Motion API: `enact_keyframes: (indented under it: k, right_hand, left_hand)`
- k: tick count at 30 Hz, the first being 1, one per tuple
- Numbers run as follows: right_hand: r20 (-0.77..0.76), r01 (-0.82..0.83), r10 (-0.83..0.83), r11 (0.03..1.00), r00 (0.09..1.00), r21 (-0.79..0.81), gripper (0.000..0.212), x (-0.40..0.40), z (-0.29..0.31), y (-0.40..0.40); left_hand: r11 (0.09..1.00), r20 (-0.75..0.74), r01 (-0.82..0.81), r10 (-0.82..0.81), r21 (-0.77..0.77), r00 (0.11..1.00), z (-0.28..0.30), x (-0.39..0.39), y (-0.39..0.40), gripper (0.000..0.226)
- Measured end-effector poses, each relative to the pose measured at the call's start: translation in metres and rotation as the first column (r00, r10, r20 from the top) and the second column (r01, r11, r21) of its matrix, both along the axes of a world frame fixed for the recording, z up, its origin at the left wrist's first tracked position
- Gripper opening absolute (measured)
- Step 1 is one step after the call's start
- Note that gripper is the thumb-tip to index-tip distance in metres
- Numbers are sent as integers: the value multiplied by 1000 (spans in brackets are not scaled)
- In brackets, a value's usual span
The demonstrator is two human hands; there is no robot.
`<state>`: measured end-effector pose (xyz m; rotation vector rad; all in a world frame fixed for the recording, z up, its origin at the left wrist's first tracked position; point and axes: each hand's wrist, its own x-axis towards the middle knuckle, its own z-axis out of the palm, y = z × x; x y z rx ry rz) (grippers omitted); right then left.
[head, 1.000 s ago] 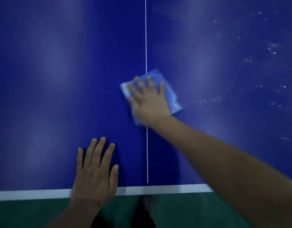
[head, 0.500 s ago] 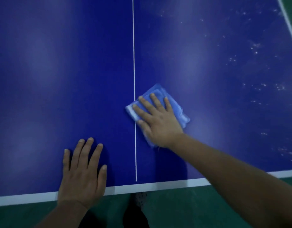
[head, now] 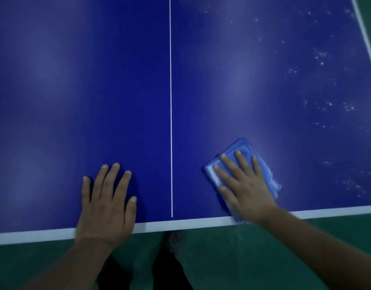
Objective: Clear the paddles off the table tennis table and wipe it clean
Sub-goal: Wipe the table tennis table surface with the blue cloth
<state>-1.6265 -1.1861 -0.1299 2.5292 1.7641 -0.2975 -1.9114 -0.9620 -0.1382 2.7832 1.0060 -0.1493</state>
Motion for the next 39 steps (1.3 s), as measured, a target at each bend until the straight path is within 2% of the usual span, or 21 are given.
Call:
enact_keyframes:
  k: [1, 3, 5, 6, 7, 8, 11, 13, 14, 15, 17, 19, 21, 23, 25, 27, 31, 34, 36, 38, 39]
  right_hand:
    - [45, 46, -46, 999, 998, 4, 55, 24, -1, 7]
    - [63, 348, -349, 937, 935, 26, 58, 73, 1, 37]
    - [-16, 646, -646, 763, 763, 11, 57, 103, 5, 76]
    - [-31, 704, -703, 710, 710, 10, 56, 103, 7, 97]
    - [-17, 697, -697, 717, 717, 16, 56, 91, 6, 115]
    - [5, 637, -637, 771, 771, 32, 57, 69, 4, 130]
    - [-16, 234, -233, 971, 972, 55, 60, -40, 2, 128]
    - [-67, 39, -36, 998, 997, 39, 56, -94, 3, 90]
    - [-73, 17, -14, 999, 997, 42, 54, -97, 2, 68]
    - [-69, 43, -41, 999, 997, 33, 54, -87, 1, 48]
    - [1, 228, -228, 974, 974, 6, 56, -42, -2, 15]
    - [26, 493, -492, 869, 870, -46, 59, 12, 2, -8]
    - [3, 656, -659, 748, 752, -102, 58, 36, 8, -10]
    - [33, 629, -628, 773, 777, -84, 61, 20, 8, 3]
    - [40, 431, -429, 900, 902, -69, 65, -23, 5, 24]
    - [31, 205, -204, 977, 979, -62, 61, -68, 3, 40]
    - [-31, -16, 17, 999, 999, 34, 55, -112, 1, 100]
    - [-83, -157, 159, 987, 984, 30, 56, -103, 3, 157]
    - [-72, -38, 39, 999, 997, 9, 63, -56, 1, 172]
    - [-2, 243, -243, 970, 970, -33, 67, 8, -3, 157]
    - [47, 382, -381, 923, 923, -31, 66, 41, -4, 140]
  left_hand:
    - [1000, 5, -2, 2, -3, 1000, 0, 0, 0, 62]
    - [1000, 24, -4, 4, -10, 1000, 1, 1, -1, 62]
    - [1000, 36, -4, 4, -13, 999, 2, 2, -1, 62]
    - [1000, 37, -6, 6, -13, 999, 2, 2, -1, 62]
    - [1000, 32, -6, 6, -11, 999, 2, 1, -1, 62]
    - [1000, 28, -5, 5, -11, 1000, 2, 1, -1, 62]
    - [1000, 34, -14, 15, -17, 999, 2, 1, -1, 63]
    - [1000, 46, -22, 23, -20, 999, 2, 2, -2, 63]
    - [999, 53, -23, 24, -25, 998, 2, 1, -2, 63]
    - [999, 61, -24, 26, -31, 998, 3, 1, -3, 63]
    - [999, 71, -31, 33, -29, 997, 3, 0, -4, 62]
    - [999, 67, -34, 36, -26, 997, 3, 1, -5, 62]
    - [999, 65, -37, 39, -25, 997, 2, 1, -4, 62]
    - [999, 63, -32, 34, -25, 997, 3, 0, -5, 63]
    - [999, 70, -40, 41, -24, 997, 4, -1, -5, 64]
    - [997, 102, -67, 70, -30, 992, 4, -1, -6, 64]
    - [996, 168, -88, 92, -30, 981, 3, -2, -6, 64]
    - [997, 177, -75, 78, -25, 981, 3, -2, -5, 62]
    - [996, 149, -73, 79, -42, 986, 3, -2, -4, 62]
    - [997, 115, -67, 72, -49, 991, 3, -3, -4, 62]
    - [997, 105, -65, 70, -49, 992, 3, -3, -4, 62]
